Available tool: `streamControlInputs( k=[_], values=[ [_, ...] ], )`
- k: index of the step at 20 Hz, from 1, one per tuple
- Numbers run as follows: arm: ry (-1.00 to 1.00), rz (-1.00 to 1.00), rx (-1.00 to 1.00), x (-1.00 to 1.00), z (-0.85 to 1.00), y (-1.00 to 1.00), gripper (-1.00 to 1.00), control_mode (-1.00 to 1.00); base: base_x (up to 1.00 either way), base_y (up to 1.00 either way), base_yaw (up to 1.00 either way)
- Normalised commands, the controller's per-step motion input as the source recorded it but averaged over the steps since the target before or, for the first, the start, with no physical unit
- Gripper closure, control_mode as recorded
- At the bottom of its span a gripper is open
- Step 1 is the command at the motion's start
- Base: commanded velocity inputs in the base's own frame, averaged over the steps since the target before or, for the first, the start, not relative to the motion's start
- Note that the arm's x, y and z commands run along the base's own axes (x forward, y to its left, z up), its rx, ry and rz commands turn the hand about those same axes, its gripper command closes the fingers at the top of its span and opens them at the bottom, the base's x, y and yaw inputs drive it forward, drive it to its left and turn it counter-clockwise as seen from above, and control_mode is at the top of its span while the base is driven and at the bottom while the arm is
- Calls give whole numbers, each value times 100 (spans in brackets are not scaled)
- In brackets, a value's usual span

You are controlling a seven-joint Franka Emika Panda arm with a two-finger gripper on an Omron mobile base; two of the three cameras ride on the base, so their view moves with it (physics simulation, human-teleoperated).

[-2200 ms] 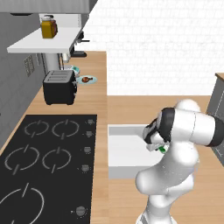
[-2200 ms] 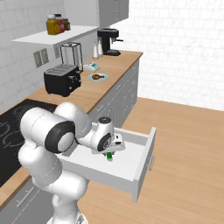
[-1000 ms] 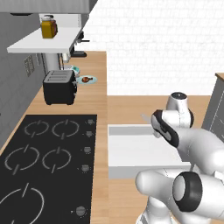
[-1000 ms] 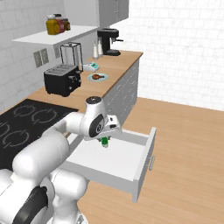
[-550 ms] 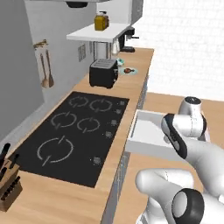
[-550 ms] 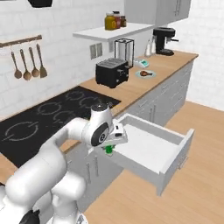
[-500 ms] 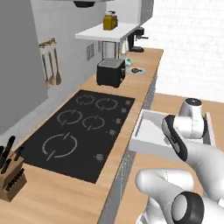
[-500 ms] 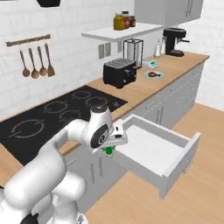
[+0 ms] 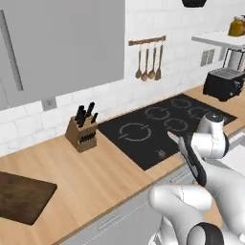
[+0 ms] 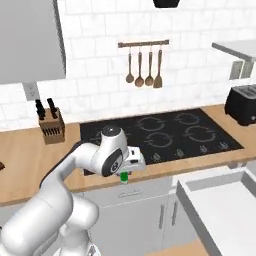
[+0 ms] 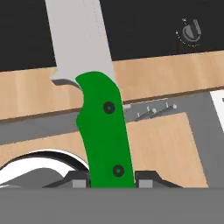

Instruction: Pick up the knife from the drawer and place it on the cutting board. Then place the meat from the plate to the cutting board.

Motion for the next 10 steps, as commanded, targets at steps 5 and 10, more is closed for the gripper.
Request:
streamControlInputs(
  k=[5, 10],
  values=[
    [0, 0, 0, 0, 0, 0, 100, 100, -25, 56, 82],
    [0, 0, 0, 0, 0, 0, 100, 100, -35, 100, 56]
  ],
)
